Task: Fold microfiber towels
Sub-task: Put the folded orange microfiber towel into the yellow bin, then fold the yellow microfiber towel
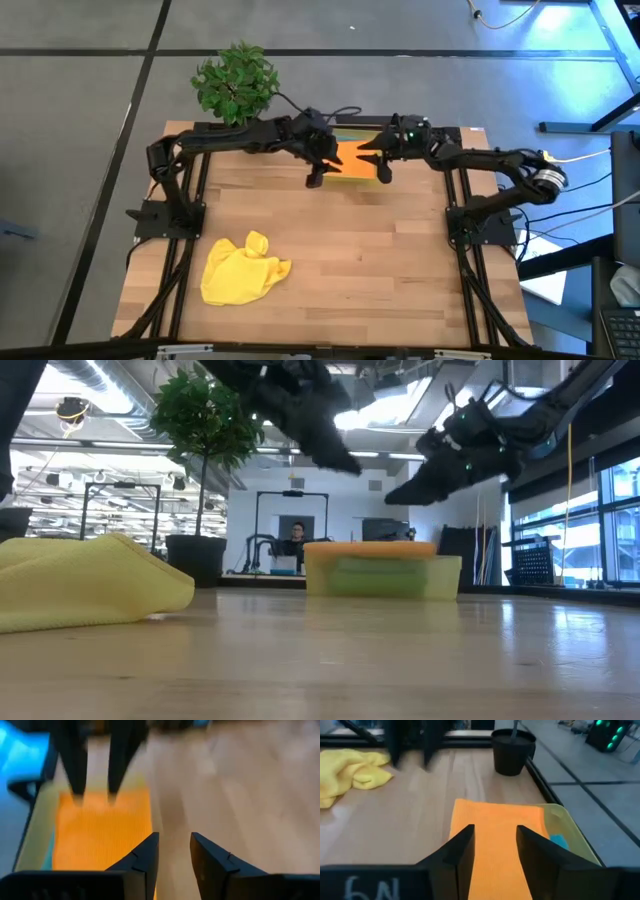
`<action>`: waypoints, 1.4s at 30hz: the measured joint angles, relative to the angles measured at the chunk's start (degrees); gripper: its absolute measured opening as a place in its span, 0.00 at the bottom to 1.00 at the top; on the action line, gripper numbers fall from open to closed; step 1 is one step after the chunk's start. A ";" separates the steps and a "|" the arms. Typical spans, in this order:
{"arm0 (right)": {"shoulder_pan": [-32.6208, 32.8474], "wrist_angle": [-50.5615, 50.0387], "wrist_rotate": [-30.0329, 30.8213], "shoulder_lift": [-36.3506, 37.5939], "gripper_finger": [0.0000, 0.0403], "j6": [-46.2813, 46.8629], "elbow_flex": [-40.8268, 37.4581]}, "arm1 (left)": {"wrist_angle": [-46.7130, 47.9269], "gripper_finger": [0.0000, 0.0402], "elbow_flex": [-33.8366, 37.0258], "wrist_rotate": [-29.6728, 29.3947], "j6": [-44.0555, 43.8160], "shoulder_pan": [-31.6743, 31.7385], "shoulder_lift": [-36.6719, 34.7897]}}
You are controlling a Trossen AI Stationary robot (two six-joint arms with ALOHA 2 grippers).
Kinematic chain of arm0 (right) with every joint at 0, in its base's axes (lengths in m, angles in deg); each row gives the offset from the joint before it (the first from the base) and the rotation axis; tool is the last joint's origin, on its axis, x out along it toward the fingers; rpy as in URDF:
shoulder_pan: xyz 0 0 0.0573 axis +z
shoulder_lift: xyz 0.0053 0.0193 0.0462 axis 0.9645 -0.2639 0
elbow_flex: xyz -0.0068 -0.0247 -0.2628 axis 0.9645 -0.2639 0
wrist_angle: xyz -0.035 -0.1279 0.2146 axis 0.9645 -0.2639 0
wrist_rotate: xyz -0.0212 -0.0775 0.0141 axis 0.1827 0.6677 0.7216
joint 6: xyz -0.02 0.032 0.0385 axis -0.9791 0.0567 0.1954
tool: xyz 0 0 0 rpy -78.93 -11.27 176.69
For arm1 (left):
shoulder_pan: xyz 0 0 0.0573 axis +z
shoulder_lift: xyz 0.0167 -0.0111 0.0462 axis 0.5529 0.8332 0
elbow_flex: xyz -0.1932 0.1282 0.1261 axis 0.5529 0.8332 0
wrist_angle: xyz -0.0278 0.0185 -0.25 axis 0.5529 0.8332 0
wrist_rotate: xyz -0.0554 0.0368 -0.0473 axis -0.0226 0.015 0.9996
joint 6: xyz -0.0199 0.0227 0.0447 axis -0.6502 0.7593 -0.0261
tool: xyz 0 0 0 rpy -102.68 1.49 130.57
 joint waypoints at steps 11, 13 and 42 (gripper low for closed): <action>-1.09 6.35 0.07 -14.82 0.25 -2.41 0.98 | -35.05 0.21 13.03 0.52 -11.95 -2.78 -5.77; -1.52 6.39 0.11 -17.50 0.24 -2.76 1.89 | -40.95 0.20 16.05 -0.65 -12.95 -4.34 -6.87; 3.00 4.47 -9.27 1.25 0.23 5.29 0.74 | -30.24 0.19 42.50 -32.10 -22.69 -28.63 -36.08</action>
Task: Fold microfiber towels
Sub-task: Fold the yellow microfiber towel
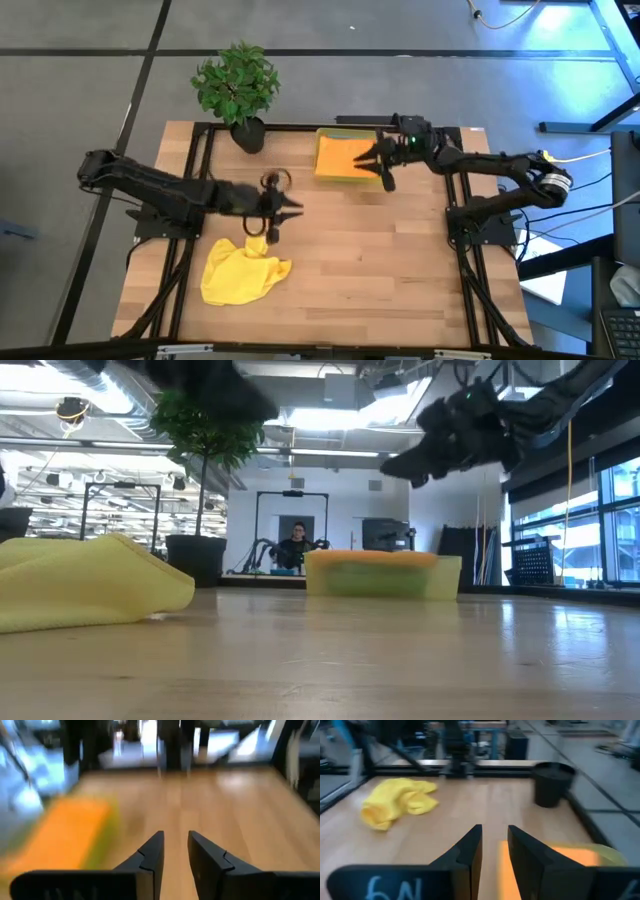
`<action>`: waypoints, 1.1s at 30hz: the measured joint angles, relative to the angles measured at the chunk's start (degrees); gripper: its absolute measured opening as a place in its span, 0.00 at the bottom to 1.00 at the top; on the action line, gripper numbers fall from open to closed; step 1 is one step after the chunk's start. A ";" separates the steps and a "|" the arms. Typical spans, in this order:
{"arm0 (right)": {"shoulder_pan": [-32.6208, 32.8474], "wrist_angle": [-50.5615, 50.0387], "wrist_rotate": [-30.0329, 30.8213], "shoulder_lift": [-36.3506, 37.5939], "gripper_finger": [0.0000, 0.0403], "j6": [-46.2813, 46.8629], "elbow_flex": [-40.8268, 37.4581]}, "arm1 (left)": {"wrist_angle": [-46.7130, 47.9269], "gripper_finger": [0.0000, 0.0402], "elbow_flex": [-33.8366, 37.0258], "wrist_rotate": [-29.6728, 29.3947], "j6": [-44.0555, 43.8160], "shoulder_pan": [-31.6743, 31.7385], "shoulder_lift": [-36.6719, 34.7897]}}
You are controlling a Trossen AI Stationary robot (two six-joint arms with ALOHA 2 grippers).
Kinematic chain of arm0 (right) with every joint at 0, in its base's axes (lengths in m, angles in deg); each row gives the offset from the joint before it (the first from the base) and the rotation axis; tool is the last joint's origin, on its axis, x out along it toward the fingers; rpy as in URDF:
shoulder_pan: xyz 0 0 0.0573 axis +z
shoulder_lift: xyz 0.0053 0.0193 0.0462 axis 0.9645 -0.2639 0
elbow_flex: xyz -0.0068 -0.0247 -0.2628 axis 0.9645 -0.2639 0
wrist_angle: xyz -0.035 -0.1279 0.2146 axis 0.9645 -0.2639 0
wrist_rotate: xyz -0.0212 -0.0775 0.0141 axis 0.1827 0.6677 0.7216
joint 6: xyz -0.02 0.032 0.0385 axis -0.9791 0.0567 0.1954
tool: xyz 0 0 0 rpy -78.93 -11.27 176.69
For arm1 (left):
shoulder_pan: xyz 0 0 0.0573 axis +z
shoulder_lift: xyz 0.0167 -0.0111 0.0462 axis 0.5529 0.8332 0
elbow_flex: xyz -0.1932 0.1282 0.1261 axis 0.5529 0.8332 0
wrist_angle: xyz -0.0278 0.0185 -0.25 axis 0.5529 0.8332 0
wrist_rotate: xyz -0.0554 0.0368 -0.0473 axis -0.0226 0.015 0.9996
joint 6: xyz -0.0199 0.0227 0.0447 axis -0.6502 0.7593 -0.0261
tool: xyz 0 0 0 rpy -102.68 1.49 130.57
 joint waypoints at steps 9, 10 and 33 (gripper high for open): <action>19.07 0.24 15.27 8.25 0.23 1.35 -6.02 | 3.81 0.19 1.18 -10.51 -18.98 -17.38 12.09; 21.22 0.22 16.57 8.95 0.23 2.75 -6.94 | 3.29 0.19 0.99 -12.82 -19.88 -19.16 13.19; 50.92 20.58 36.60 8.00 0.23 8.31 -13.48 | 19.00 0.19 -6.69 -25.63 -34.18 -30.04 21.00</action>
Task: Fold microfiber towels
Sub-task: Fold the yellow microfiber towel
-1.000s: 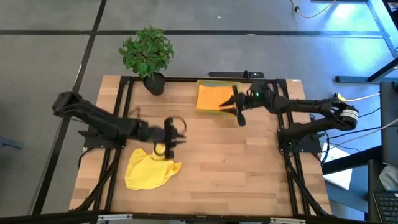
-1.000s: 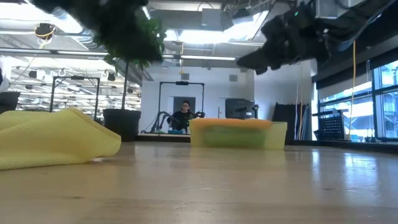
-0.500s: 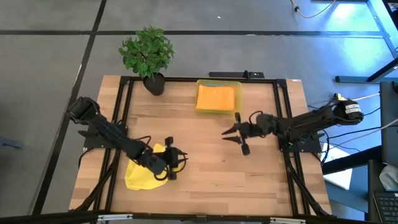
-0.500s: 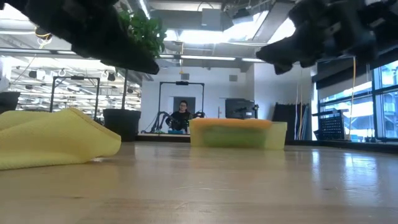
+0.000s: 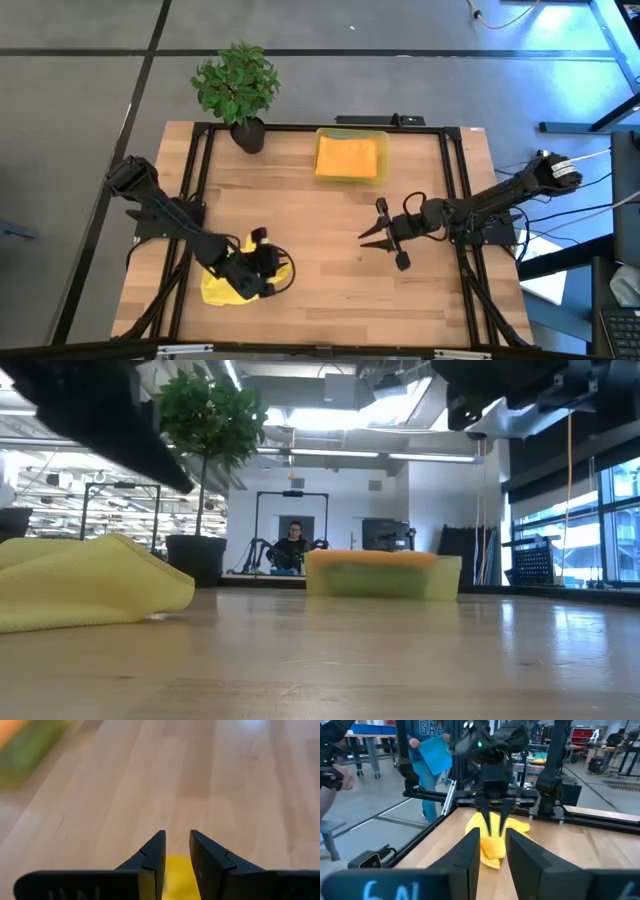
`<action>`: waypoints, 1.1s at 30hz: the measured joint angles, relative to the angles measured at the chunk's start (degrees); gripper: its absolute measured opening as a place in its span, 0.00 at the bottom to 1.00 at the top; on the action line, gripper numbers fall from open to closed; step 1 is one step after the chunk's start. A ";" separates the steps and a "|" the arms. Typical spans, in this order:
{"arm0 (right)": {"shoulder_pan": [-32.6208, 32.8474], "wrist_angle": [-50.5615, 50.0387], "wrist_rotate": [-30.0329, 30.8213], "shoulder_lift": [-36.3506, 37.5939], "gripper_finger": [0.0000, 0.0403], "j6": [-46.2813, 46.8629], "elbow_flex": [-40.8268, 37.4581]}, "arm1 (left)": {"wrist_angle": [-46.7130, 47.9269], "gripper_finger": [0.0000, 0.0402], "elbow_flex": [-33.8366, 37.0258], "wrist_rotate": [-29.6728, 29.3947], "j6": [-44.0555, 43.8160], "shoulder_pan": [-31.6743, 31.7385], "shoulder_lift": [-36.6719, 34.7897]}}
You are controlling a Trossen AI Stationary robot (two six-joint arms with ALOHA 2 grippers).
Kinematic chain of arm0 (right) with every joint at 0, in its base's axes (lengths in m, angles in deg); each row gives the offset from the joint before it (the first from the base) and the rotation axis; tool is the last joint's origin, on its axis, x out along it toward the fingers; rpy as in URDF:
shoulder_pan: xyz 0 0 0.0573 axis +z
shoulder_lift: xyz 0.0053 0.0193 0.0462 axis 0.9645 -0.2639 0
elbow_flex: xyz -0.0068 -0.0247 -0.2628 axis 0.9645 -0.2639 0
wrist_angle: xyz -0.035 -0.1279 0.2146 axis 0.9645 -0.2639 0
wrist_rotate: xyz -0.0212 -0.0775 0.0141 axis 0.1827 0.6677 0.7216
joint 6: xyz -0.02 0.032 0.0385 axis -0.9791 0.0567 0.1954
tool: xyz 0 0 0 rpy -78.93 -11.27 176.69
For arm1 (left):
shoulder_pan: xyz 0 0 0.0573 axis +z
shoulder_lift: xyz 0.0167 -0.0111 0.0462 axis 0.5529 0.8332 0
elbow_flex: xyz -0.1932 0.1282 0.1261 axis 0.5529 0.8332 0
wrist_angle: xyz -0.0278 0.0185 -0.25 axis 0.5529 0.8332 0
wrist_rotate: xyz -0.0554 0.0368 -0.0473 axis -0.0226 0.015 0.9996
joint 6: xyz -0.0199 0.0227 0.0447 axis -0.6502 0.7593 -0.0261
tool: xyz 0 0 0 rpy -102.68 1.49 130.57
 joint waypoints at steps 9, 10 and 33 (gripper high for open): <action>2.51 -0.27 5.32 0.00 0.23 -1.31 0.05 | 9.83 0.20 -0.01 0.21 -9.54 0.62 1.14; 2.51 -0.29 5.34 0.00 0.23 -1.31 0.04 | 11.22 0.20 0.01 2.14 -9.43 1.25 0.68; 2.77 -1.68 4.92 0.00 0.23 3.03 0.06 | 29.93 0.23 17.17 21.84 -24.97 0.95 -33.06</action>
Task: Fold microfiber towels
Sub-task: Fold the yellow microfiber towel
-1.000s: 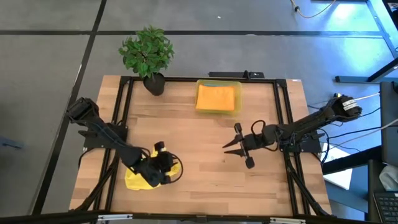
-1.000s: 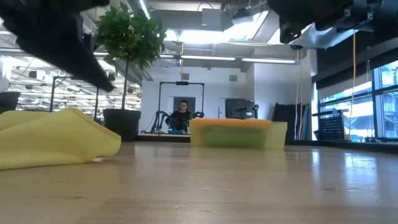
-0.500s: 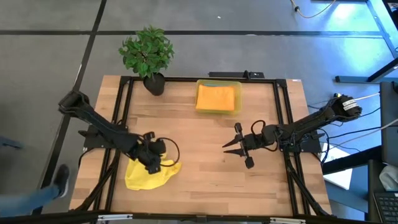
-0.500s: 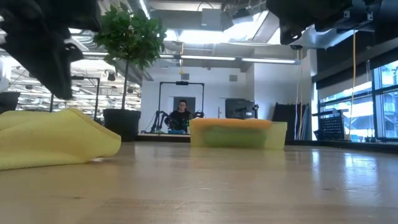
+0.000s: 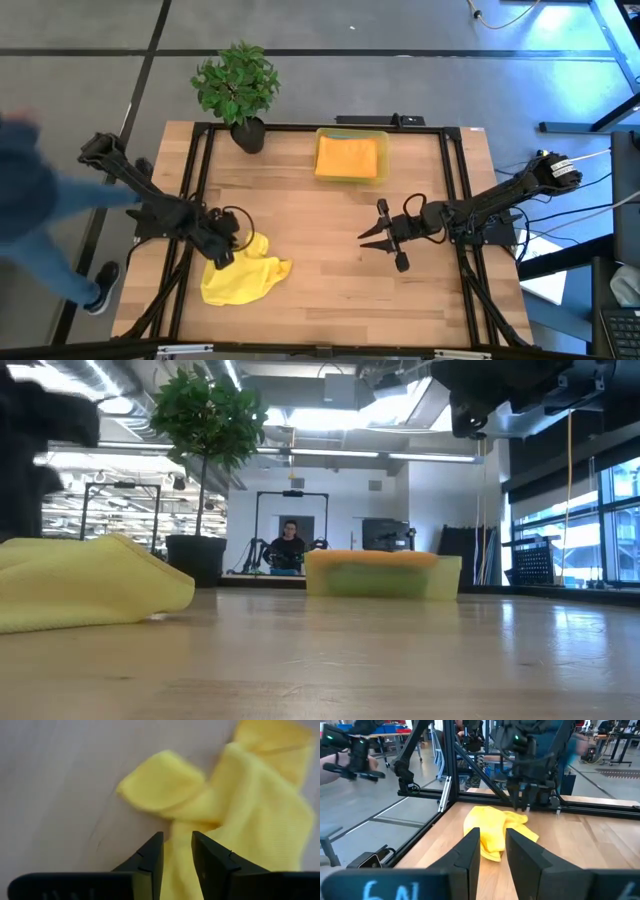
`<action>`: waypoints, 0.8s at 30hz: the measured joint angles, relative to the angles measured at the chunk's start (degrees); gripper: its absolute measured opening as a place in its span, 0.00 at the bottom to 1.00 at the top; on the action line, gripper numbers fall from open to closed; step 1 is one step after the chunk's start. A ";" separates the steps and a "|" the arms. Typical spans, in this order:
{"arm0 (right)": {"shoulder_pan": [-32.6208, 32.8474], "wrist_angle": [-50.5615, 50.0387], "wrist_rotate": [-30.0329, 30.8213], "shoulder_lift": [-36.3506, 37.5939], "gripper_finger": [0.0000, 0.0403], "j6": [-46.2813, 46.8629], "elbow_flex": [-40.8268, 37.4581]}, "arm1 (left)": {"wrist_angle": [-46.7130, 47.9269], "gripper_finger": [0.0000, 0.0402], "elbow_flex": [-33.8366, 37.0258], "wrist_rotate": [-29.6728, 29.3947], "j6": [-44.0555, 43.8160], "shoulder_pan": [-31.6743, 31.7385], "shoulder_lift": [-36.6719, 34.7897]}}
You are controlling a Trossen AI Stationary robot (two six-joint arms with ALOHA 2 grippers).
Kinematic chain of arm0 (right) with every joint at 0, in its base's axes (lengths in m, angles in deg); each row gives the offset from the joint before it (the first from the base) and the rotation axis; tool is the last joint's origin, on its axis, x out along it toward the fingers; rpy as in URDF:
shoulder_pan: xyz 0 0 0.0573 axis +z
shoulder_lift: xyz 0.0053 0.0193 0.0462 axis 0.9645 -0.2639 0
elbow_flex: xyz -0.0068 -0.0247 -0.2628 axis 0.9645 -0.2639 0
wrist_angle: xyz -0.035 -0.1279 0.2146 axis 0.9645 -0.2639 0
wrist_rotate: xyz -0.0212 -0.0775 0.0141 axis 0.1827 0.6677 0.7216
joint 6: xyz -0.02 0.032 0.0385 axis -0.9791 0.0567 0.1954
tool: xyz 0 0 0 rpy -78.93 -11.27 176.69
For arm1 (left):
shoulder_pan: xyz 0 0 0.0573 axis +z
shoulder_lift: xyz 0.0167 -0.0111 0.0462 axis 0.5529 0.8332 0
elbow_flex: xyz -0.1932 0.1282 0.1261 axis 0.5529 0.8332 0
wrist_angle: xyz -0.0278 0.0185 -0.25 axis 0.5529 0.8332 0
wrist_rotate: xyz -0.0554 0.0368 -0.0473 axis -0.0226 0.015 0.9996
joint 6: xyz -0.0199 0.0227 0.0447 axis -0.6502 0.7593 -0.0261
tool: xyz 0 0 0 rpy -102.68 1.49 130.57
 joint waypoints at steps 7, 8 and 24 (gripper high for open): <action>0.00 0.18 -0.03 0.00 0.23 -1.34 0.00 | -14.10 0.28 11.72 3.68 -2.62 0.04 -7.08; 0.00 0.18 -0.06 0.00 0.23 -1.35 0.00 | -17.77 0.30 13.20 4.49 -1.42 0.04 -7.30; 0.00 0.08 -0.14 0.00 0.23 -1.28 0.00 | -37.70 0.42 17.92 5.72 5.95 0.02 -6.84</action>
